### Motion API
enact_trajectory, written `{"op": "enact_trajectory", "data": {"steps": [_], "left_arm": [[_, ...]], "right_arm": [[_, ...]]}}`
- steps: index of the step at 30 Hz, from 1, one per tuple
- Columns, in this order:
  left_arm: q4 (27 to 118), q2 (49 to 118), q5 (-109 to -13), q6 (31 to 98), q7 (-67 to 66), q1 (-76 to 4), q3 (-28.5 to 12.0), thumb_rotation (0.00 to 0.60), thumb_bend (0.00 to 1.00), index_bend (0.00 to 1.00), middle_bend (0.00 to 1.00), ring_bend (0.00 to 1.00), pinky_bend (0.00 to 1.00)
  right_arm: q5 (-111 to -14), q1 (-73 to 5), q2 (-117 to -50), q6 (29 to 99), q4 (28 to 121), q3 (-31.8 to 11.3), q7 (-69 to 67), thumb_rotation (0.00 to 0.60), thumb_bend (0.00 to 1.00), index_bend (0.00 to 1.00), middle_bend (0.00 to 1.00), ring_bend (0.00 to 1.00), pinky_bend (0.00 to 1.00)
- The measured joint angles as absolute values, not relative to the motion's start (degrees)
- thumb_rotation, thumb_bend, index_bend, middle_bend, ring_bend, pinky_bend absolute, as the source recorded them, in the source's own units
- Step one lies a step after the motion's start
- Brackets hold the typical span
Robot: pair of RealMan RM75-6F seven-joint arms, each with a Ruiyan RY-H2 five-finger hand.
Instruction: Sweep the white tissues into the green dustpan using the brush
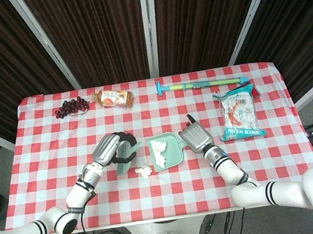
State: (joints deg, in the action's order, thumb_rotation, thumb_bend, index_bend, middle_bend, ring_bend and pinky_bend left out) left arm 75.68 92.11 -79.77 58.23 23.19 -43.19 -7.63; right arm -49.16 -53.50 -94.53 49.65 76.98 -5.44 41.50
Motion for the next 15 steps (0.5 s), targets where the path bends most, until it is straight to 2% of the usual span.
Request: {"op": "enact_trajectory", "data": {"steps": [9,15], "left_arm": [[77.7,96.9,-75.9,62.1,14.4,-39.8,-7.9,0.6,0.46,0.51,0.54,0.39,0.36],[76.4,101.2,-74.8,62.6,14.6,-39.0,-8.7,0.6,0.46,0.51,0.54,0.39,0.37]], "right_arm": [[-50.0,-53.1,-95.3,52.5,80.3,-4.5,44.1,0.6,0.42,0.7,0.57,0.3,0.06],[-47.6,-53.7,-97.3,53.8,81.1,-5.0,47.2,0.6,0.42,0.7,0.58,0.31,0.05]]}}
